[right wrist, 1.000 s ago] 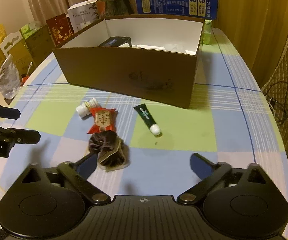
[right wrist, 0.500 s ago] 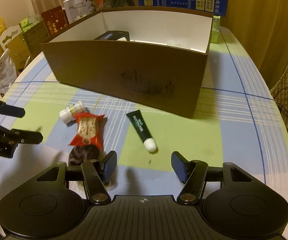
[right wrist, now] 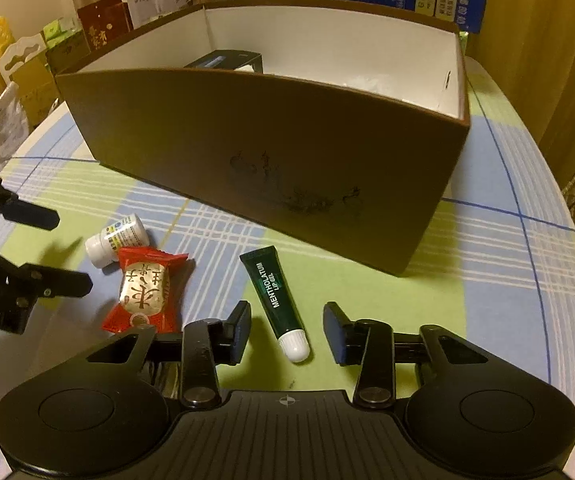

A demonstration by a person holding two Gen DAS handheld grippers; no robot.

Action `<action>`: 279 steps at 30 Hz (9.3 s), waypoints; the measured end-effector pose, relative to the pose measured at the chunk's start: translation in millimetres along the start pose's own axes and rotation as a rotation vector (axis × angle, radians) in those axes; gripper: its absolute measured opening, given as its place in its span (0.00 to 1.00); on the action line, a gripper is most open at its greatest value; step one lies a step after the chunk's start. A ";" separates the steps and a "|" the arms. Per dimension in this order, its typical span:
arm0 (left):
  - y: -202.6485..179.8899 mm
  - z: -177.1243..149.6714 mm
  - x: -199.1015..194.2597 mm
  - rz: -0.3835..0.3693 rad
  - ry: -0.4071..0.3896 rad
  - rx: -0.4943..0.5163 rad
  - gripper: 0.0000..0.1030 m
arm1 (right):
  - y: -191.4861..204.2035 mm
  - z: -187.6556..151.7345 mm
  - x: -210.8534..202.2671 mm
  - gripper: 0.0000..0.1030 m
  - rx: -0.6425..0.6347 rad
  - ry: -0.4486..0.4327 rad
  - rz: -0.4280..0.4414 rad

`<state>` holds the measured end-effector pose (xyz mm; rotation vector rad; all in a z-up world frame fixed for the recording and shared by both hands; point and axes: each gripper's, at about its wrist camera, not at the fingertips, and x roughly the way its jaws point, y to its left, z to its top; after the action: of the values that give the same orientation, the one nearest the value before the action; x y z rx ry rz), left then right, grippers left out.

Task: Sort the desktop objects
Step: 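Grasp the white pill bottle with left tool while right tool grasps green lip gel, then carry the pill bottle and lip gel tube over the cardboard box, then lower the pill bottle with left tool while right tool lowers lip gel, open both, then withdraw both tools from the box toward the red packet and scrunchie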

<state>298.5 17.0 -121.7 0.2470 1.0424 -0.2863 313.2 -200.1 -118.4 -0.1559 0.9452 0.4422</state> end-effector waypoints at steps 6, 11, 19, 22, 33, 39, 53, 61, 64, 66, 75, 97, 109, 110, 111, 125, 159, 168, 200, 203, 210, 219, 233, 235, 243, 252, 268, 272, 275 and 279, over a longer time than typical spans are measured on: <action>3.2 4.2 6.4 -0.007 0.002 0.020 0.71 | -3.8 -4.3 -0.9 0.12 0.005 -0.005 -0.030; 2.2 9.2 11.9 -0.030 -0.008 0.056 0.62 | -12.5 -12.4 -9.4 0.12 0.046 0.002 -0.043; -2.6 20.7 25.1 -0.064 -0.026 0.112 0.41 | -30.8 -26.0 -24.3 0.12 0.131 0.001 -0.089; -5.4 23.1 30.9 -0.078 -0.025 0.120 0.29 | -34.9 -28.3 -27.3 0.13 0.150 0.003 -0.105; 17.9 12.3 30.3 -0.029 -0.009 -0.018 0.22 | -30.5 -24.6 -23.4 0.16 0.109 0.002 -0.115; 33.0 -2.8 21.0 -0.008 0.003 -0.085 0.22 | -31.4 -17.6 -15.7 0.16 0.091 0.001 -0.122; 36.4 -21.6 8.4 0.003 0.018 -0.141 0.22 | -29.6 -12.9 -10.4 0.15 0.064 -0.001 -0.120; 28.7 -24.9 5.0 -0.001 0.021 -0.147 0.22 | -25.4 -18.1 -16.0 0.14 0.066 0.012 -0.102; 25.4 -26.0 3.1 0.000 0.024 -0.146 0.22 | -22.8 -19.9 -18.1 0.14 0.067 0.022 -0.093; 23.7 -26.3 0.6 -0.001 0.019 -0.145 0.22 | -22.0 -21.2 -19.4 0.13 0.078 0.027 -0.072; 20.9 -21.3 -17.8 -0.014 -0.023 -0.155 0.22 | -9.2 -21.8 -43.9 0.13 0.110 -0.010 0.026; 24.9 74.5 -64.9 -0.039 -0.242 -0.082 0.22 | 9.2 70.8 -99.8 0.13 0.062 -0.232 0.116; 46.4 131.1 -33.3 -0.067 -0.196 -0.113 0.22 | -18.3 121.8 -79.7 0.13 0.095 -0.243 0.061; 47.1 134.7 -29.0 -0.068 -0.185 -0.114 0.22 | -20.0 124.8 -77.1 0.13 0.095 -0.240 0.057; 47.5 137.8 -25.2 -0.068 -0.179 -0.111 0.22 | -21.9 127.5 -74.1 0.13 0.094 -0.236 0.053; 38.0 161.1 43.8 -0.067 -0.012 -0.050 0.22 | -47.7 145.8 -25.3 0.13 0.099 -0.128 -0.013; 52.6 169.2 55.1 -0.060 0.007 -0.053 0.31 | -61.6 157.4 13.1 0.13 0.066 -0.050 -0.066; 61.6 176.0 55.6 -0.033 0.001 -0.067 0.39 | -64.5 168.0 30.4 0.13 0.016 -0.020 -0.117; 70.4 148.0 -8.7 0.042 -0.071 -0.132 0.91 | -52.2 141.4 -39.7 0.98 0.114 -0.141 0.037; 69.1 141.3 -22.6 0.052 -0.091 -0.145 0.93 | -47.1 134.9 -49.5 0.98 0.124 -0.151 0.040; 64.0 119.7 -54.8 0.062 -0.126 -0.167 0.93 | -34.4 116.5 -74.8 0.98 0.151 -0.181 0.070; 53.8 89.7 -90.6 0.090 -0.167 -0.190 0.93 | -18.7 95.8 -105.9 0.98 0.156 -0.214 0.079; 24.7 41.3 -133.1 0.091 -0.198 -0.209 0.94 | 4.5 54.8 -137.8 0.98 0.151 -0.210 0.086; 21.5 34.9 -137.4 0.092 -0.199 -0.210 0.94 | 8.2 49.8 -140.8 0.98 0.138 -0.208 0.087; 7.5 7.7 -150.2 0.085 -0.193 -0.219 0.94 | 23.9 27.5 -152.8 0.98 0.124 -0.199 0.096; -7.2 -15.5 -155.9 0.080 -0.173 -0.220 0.94 | 38.5 3.4 -160.4 0.98 0.118 -0.171 0.091; -35.5 -35.8 -156.1 0.089 -0.140 -0.189 0.94 | 54.5 -20.5 -167.5 0.98 0.050 -0.141 0.027; -41.0 -39.8 -157.7 0.091 -0.136 -0.176 0.94 | 54.3 -26.0 -166.9 0.98 0.060 -0.123 0.048; -44.7 -42.5 -156.7 0.088 -0.125 -0.173 0.94 | 55.7 -29.6 -166.0 0.98 0.058 -0.108 0.057; -48.5 -46.2 -155.1 0.090 -0.110 -0.172 0.94 | 58.4 -33.3 -162.9 0.98 0.050 -0.084 0.059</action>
<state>170.9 4.9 -11.7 0.1213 0.9385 -0.1260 180.9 -206.7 -2.2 -0.0636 0.8791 0.4751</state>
